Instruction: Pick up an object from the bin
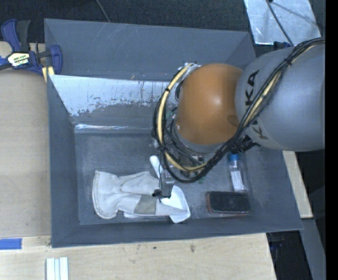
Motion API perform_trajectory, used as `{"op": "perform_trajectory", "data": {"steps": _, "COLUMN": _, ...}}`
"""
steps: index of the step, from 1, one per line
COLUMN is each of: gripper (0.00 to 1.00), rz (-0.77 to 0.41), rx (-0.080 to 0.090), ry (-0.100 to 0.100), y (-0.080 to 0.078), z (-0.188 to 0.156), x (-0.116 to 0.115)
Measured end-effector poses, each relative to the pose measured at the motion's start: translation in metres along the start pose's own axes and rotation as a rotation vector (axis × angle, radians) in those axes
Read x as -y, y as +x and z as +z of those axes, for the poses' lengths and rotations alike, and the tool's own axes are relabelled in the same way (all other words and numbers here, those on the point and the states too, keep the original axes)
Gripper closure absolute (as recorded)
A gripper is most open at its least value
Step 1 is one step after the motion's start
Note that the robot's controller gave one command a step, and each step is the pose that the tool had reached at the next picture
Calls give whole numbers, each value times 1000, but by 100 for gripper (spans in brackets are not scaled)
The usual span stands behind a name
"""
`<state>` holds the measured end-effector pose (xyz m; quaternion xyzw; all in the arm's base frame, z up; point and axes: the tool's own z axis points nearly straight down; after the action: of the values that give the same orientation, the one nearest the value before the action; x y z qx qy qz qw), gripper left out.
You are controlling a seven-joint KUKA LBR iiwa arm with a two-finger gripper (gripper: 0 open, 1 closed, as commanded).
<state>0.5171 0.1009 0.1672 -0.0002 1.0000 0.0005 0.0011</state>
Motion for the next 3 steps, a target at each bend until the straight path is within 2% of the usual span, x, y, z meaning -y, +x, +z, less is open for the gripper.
{"op": "perform_trajectory", "data": {"steps": 1, "gripper": 0, "rz": -17, "rx": 8, "ry": -1, "y": -10, "z": 45, "x": 1}}
{"op": "perform_trajectory", "data": {"steps": 2, "gripper": 100, "rz": -53, "rx": -4, "ry": 0, "y": -7, "z": 96, "x": 12}}
{"op": "perform_trajectory", "data": {"steps": 3, "gripper": 100, "rz": -53, "rx": -4, "ry": 0, "y": -7, "z": 96, "x": 12}}
